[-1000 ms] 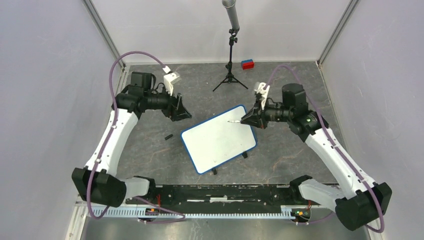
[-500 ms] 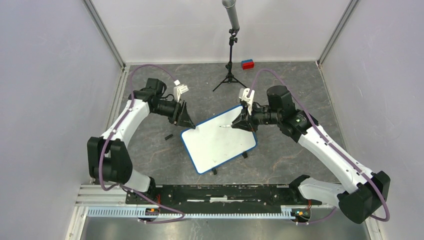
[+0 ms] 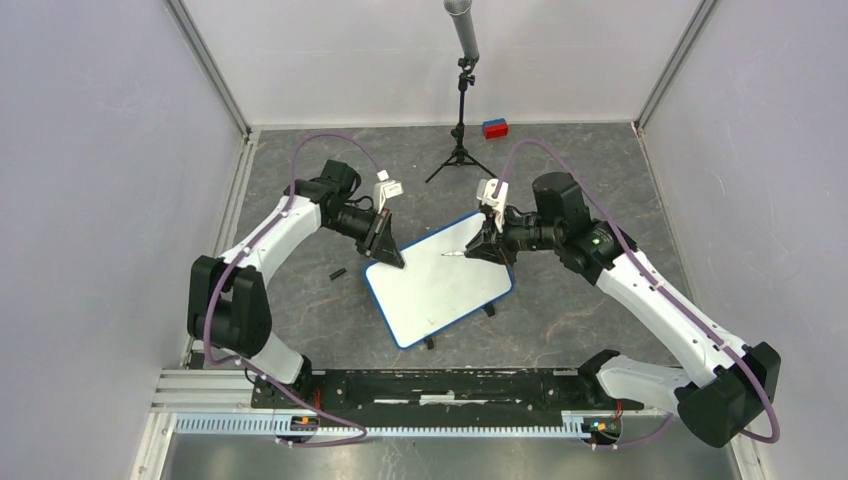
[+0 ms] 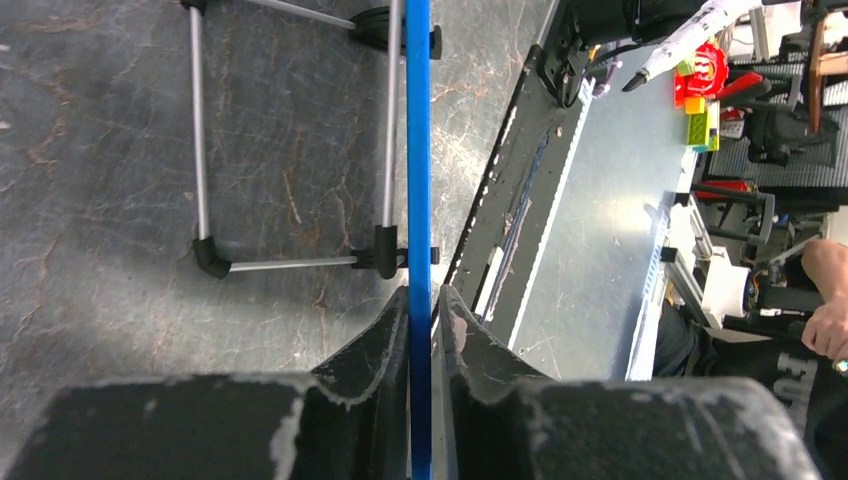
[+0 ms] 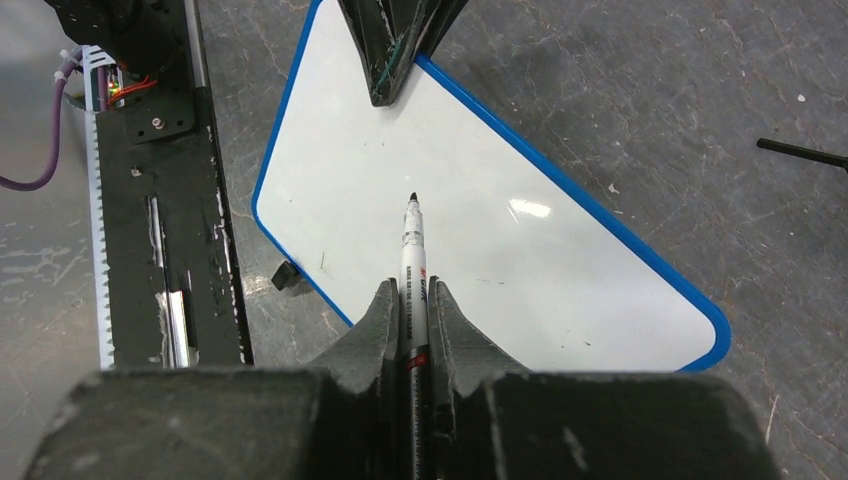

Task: Write a sentence on the whiteboard
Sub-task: Adjust the whiteboard at the center of the board.

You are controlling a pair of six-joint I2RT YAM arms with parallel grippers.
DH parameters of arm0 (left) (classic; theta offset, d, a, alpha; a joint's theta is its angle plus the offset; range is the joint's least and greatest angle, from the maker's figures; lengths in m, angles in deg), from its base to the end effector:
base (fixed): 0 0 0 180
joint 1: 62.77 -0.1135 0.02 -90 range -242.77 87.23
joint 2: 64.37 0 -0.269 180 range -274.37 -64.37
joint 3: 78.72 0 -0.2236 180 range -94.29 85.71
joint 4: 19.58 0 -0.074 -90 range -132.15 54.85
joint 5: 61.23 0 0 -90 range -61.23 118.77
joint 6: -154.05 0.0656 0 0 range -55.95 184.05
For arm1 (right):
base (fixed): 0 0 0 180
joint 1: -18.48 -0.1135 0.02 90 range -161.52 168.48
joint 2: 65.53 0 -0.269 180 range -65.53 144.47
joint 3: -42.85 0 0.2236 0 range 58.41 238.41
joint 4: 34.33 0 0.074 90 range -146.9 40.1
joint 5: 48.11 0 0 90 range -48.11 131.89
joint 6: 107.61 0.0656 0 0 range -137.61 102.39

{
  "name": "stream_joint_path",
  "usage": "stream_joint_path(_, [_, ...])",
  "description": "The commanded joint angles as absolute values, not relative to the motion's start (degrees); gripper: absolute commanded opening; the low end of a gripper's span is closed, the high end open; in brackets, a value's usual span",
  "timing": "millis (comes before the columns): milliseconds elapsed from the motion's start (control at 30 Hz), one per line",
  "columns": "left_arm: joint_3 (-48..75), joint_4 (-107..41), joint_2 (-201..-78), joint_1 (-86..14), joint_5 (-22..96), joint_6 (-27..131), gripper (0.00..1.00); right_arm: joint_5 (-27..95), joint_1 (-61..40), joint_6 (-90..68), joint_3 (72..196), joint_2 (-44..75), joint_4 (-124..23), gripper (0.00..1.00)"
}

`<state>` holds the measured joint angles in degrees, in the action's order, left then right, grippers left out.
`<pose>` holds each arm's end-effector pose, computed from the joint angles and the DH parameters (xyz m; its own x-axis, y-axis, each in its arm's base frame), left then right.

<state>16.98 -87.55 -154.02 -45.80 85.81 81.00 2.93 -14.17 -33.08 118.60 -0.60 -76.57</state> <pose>0.2445 -0.1322 0.2566 -0.7630 0.3987 -0.5089 0.6393 0.3490 -0.6852 0.1734 0.1601 0.3340 -0.1906 -0.3685 -0.9099 -0.9568 0.2770 0.0883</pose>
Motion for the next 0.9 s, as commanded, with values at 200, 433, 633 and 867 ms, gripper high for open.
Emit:
stream_joint_path(200, [15.1, -87.1, -156.9, -39.8, 86.4, 83.3, 0.12, 1.0, -15.2, -34.8, 118.2, -2.0, -77.7, 0.00])
stream_joint_path(433, [15.2, -87.1, -159.1, -38.2, 86.2, 84.0, 0.04, -0.1, -15.8, -35.9, 117.2, -2.4, -79.1, 0.00])
stream_joint_path(633, [16.0, -87.1, -159.6, -35.8, 85.5, 83.4, 0.05, -0.5, -17.0, -36.3, 116.5, -2.8, -79.3, 0.00])
stream_joint_path(867, [15.4, -89.2, -157.7, -36.6, 84.4, 84.3, 0.26, 1.1, -18.9, -37.5, 116.3, -2.5, -80.3, 0.00])
